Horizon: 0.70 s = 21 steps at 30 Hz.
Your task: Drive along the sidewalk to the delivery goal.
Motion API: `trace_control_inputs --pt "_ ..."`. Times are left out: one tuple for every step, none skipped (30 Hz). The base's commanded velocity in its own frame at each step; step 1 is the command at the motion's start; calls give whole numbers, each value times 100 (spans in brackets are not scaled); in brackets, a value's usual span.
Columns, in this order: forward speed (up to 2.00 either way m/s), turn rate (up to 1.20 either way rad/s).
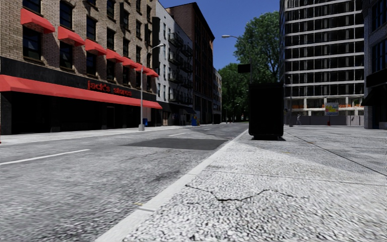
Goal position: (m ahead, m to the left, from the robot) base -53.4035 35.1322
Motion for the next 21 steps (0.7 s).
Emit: trace_control_inputs --pt "0 -21" --pt "0 -21" --pt "0 -21" --pt "0 -21" --pt "0 -21" --pt "0 -21" --pt "0 -21" --pt "0 -21" --pt "0 -21" --pt "0 -22" --pt "0 -22" --pt "0 -23" --pt "0 -25" --pt "0 -25" --pt "0 -26" --pt "0 -26" --pt "0 -26" --pt "0 -26" --pt "0 -26" --pt "0 -26" --pt "0 -26"
